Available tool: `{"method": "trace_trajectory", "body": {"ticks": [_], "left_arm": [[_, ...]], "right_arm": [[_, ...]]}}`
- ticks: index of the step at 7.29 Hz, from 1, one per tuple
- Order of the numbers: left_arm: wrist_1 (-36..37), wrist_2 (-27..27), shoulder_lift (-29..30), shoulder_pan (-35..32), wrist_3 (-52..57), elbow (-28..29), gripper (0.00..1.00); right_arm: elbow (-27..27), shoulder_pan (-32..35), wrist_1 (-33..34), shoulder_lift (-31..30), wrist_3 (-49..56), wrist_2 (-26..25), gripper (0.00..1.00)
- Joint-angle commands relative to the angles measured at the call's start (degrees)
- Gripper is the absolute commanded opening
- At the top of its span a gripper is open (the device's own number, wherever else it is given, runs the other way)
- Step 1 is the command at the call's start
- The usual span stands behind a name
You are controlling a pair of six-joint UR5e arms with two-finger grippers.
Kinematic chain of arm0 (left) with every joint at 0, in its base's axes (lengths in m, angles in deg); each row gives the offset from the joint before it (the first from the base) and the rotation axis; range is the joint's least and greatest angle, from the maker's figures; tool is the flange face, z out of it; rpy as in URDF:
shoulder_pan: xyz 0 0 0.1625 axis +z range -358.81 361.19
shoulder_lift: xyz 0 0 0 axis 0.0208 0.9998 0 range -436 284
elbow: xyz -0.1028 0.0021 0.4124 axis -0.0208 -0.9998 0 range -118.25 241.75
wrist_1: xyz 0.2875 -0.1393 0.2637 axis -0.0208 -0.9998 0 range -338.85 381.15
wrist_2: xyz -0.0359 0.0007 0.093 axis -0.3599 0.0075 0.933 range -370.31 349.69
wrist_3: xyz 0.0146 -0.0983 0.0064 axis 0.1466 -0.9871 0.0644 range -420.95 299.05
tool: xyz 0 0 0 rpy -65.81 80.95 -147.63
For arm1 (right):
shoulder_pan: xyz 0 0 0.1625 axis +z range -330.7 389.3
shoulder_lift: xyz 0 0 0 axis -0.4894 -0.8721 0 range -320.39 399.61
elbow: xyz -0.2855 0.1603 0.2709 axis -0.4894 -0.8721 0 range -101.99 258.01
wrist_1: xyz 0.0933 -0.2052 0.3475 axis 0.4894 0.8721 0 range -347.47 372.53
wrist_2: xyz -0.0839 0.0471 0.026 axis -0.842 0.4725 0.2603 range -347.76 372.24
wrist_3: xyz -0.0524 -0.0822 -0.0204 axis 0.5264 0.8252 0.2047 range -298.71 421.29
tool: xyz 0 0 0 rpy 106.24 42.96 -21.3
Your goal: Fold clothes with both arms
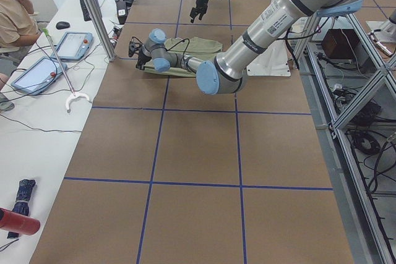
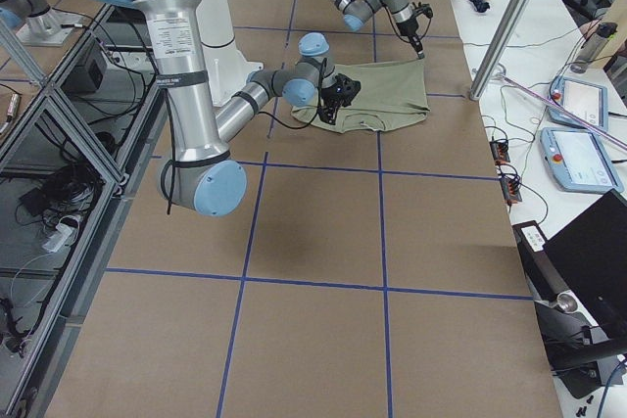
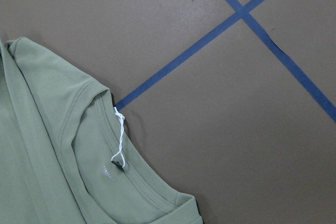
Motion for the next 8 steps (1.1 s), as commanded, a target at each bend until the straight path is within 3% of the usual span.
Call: {"method": "trace_trajectory", "body": {"ticks": [1, 3, 4, 5, 7, 8], "left_arm": [[0.5, -5.7, -10.0, -0.3, -0.5, -16.0, 0.66], [2.4, -8.3, -19.2, 0.0, -2.5, -28.6, 0.66], [4.6, -8.4, -19.8, 0.2, -2.6, -31.1, 0.66], [5.3, -9.0, -20.3, 0.2, -2.6, -31.4, 0.66], [5.2, -9.3, -21.5, 0.2, -2.6, -31.6, 0.66], [4.8, -9.3, -22.0, 0.2, -2.6, -31.5, 0.66]], "right_arm": [[-0.9, -1.7, -0.1, 2.3, 1.2, -1.8, 1.00], [-3.0, -8.0, 0.3, 7.7, 1.1, -5.6, 1.00], [-4.5, -9.6, 0.7, 10.1, 1.4, -5.8, 1.00], [-5.1, -12.9, 5.0, 11.8, 6.4, -6.0, 1.00], [-5.3, -15.0, 20.0, 18.4, 18.5, -5.5, 1.00], [-5.6, -15.2, 27.0, 20.8, 29.9, -4.8, 1.00]]}}
